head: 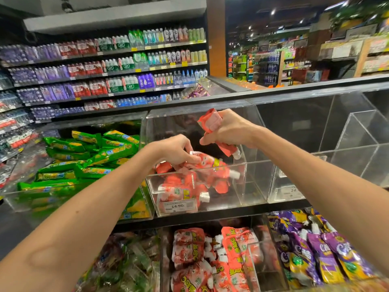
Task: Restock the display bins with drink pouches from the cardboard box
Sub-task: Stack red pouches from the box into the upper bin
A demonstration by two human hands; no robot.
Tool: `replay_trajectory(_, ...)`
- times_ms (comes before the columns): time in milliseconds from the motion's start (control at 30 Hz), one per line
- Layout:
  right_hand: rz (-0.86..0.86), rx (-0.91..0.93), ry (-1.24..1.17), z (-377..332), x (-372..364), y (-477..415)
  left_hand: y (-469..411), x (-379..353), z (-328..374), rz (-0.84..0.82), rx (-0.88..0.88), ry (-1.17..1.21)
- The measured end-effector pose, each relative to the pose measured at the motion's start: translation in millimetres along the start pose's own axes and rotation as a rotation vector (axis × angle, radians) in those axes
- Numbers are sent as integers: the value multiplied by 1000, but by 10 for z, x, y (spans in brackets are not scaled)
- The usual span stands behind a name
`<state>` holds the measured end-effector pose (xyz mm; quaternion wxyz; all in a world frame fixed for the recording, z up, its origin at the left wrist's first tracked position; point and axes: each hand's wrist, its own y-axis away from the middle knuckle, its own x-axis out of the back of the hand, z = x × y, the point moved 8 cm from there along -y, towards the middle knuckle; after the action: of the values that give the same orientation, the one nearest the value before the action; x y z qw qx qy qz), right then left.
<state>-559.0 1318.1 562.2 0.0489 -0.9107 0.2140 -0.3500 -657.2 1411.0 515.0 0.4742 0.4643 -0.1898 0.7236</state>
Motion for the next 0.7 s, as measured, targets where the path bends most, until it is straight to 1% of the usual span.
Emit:
replay_trajectory(67, -17, 4, 4, 9, -19, 6, -118, -103, 22, 13, -10, -327)
replay_trajectory(100, -19, 2, 14, 11, -27, 7, -169, -182, 44, -8, -16, -405)
replay_trajectory(167, -15, 1, 32, -1, -42, 19, -259, -361, 44, -146, 5, -410)
replay_trajectory(233, -14, 1, 49, -30, -53, 50, -311, -476, -52, -315, 84, -407)
replay_trajectory(267, -18, 0, 66, -44, -60, 71, -322, -495, -96, -369, 113, -436)
replay_trajectory(333, -17, 5, 93, -67, -75, 102, -351, -519, -144, -421, 139, -500)
replay_trajectory(400, 22, 17, 117, -79, -59, 120, -363, -587, -109, -442, 160, -568)
replay_trajectory(500, 73, -28, 147, -28, -25, 125, -338, -668, -50, -417, 162, -718)
replay_trajectory(533, 77, -41, 132, -12, -31, 128, -329, -680, -54, -416, 158, -718)
replay_trajectory(567, 75, -50, 112, 6, -41, 130, -316, -677, -61, -421, 160, -662)
replay_trajectory(633, 65, -64, 69, 32, -59, 129, -232, -595, -64, -412, 159, -473)
replay_trajectory(667, 57, -74, 54, 31, -65, 133, -195, -488, -35, -362, 125, -383)
replay_trajectory(700, 42, -84, 41, 24, -78, 139, -165, -310, 19, -253, 74, -290)
